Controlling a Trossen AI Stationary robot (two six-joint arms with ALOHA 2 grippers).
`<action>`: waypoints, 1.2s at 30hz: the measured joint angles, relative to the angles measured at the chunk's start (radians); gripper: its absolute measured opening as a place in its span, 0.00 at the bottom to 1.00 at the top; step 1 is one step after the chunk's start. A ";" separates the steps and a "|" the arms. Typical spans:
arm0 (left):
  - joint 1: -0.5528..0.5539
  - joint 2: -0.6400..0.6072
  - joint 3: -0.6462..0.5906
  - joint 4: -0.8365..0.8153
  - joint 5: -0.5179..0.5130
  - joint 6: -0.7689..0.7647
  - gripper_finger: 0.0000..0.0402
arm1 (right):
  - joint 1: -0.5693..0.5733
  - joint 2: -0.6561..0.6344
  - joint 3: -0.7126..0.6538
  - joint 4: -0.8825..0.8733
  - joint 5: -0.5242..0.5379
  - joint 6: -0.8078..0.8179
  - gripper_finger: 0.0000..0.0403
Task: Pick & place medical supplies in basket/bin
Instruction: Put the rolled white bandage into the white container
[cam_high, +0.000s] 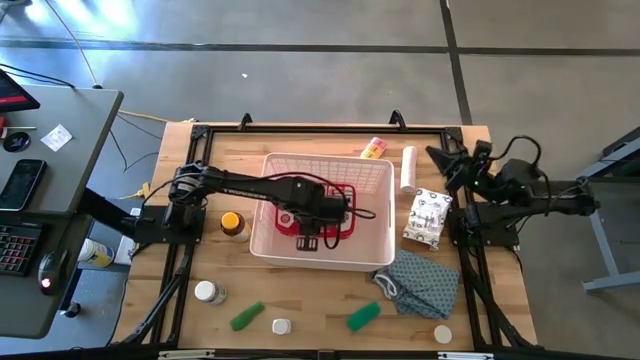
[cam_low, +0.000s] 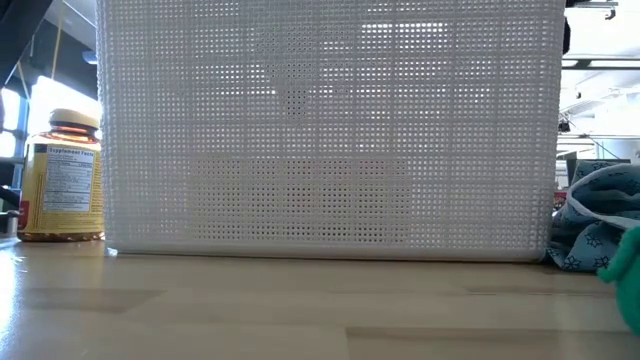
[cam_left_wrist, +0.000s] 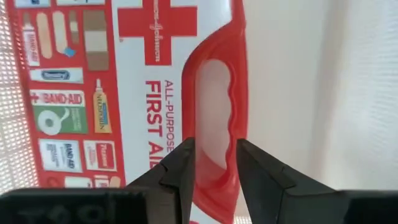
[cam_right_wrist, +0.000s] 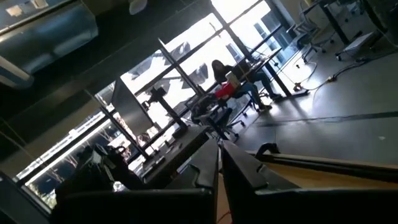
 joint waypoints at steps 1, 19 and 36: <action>0.000 0.000 0.019 -0.023 0.000 0.000 0.37 | 0.000 0.014 0.000 0.009 -0.015 0.000 0.03; 0.049 -0.097 0.508 -0.326 -0.168 0.000 0.24 | -0.119 0.408 0.466 -0.510 0.098 -0.041 0.03; 0.118 -0.421 0.497 -0.161 -0.082 -0.018 0.08 | -0.699 0.708 0.617 -1.149 -0.420 0.133 0.14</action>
